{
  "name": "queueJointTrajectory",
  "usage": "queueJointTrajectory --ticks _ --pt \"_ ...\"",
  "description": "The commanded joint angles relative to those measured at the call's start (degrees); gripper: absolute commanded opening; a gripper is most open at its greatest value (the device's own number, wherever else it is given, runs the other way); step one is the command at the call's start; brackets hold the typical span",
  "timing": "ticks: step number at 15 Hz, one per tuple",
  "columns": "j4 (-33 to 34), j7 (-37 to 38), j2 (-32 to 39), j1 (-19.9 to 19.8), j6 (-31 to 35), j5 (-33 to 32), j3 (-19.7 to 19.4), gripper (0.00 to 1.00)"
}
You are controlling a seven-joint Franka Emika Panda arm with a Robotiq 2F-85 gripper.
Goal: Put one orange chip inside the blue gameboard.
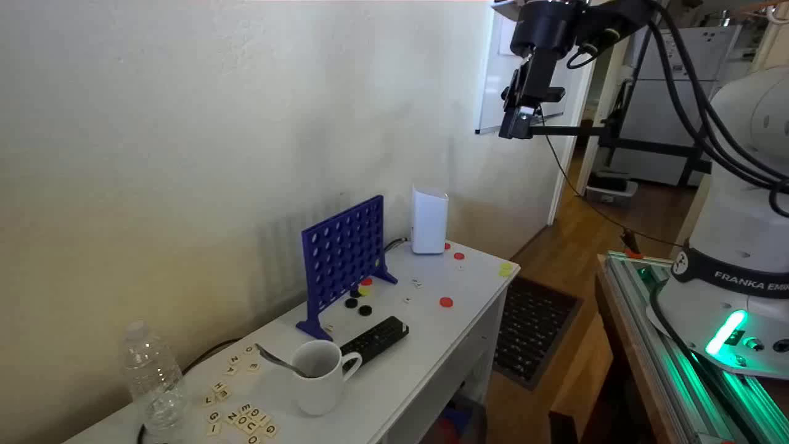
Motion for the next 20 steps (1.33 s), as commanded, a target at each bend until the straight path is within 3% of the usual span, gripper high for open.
queueJointTrajectory --ticks 1,11,17,20 --pt "-0.4 -0.2 0.2 -0.3 -0.3 0.3 0.3 1.00" --pt "-0.9 -0.2 0.7 -0.4 -0.3 0.3 0.3 1.00" --pt "0.8 -2.3 16.5 -3.4 12.6 2.2 -7.2 1.00" --pt "3.5 -4.4 27.1 -1.9 17.9 5.8 -9.7 1.00"
